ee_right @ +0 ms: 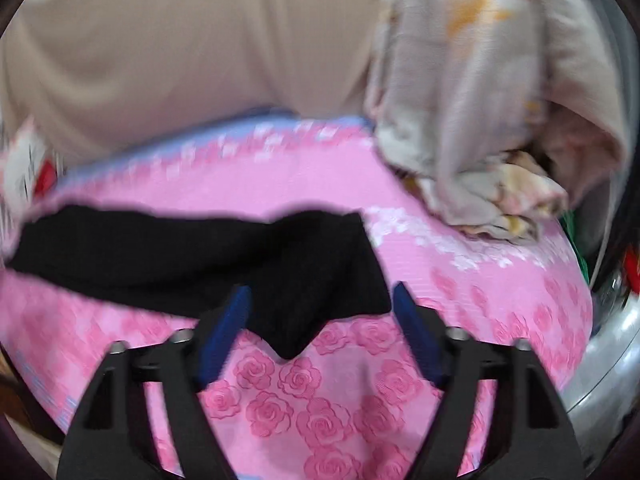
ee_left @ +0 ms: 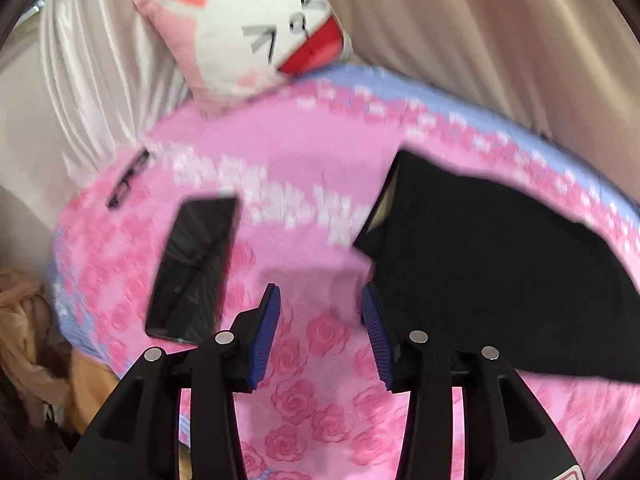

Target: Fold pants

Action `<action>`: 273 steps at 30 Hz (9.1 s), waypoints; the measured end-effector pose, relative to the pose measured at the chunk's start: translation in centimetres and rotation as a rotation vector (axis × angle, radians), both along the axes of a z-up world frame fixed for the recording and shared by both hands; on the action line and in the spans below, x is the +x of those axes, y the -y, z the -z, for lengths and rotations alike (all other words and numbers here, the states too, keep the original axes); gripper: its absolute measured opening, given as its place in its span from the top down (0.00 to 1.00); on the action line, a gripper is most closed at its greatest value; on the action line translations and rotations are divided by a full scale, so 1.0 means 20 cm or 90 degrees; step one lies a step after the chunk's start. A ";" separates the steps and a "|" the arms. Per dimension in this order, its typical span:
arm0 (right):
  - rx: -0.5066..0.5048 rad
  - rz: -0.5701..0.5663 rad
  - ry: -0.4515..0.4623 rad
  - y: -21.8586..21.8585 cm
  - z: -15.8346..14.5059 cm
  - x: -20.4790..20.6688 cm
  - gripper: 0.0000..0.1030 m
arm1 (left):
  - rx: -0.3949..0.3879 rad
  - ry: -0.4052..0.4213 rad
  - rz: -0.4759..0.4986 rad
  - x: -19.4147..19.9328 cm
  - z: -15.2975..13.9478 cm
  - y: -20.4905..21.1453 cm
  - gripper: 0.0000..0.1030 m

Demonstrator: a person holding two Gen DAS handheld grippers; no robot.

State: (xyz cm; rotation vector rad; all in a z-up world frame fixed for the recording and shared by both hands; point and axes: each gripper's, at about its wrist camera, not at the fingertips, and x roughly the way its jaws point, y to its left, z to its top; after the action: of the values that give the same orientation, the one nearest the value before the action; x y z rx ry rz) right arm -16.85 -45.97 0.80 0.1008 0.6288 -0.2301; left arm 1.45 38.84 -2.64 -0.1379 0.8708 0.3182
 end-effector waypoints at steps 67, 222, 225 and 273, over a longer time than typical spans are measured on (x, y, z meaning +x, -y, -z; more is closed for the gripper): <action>0.007 -0.111 -0.037 -0.03 -0.27 0.52 0.94 | -0.171 0.004 0.386 0.23 0.15 1.71 0.35; -0.049 -0.054 -0.139 -0.62 0.35 1.04 0.50 | 0.088 -0.048 0.238 0.30 0.46 1.72 0.08; -0.008 0.120 -0.111 -0.21 0.25 0.74 0.49 | 0.071 -0.048 0.211 0.29 0.45 1.58 0.08; -0.075 -0.031 -0.078 -1.29 0.07 0.94 0.27 | -0.010 -0.007 -0.091 0.32 0.40 -0.03 0.83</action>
State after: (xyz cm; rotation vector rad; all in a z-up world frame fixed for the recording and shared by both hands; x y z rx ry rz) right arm 2.04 -20.09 -0.70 -0.0428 0.7366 -0.2272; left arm 7.78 39.40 -10.58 -0.2143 0.8760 0.4463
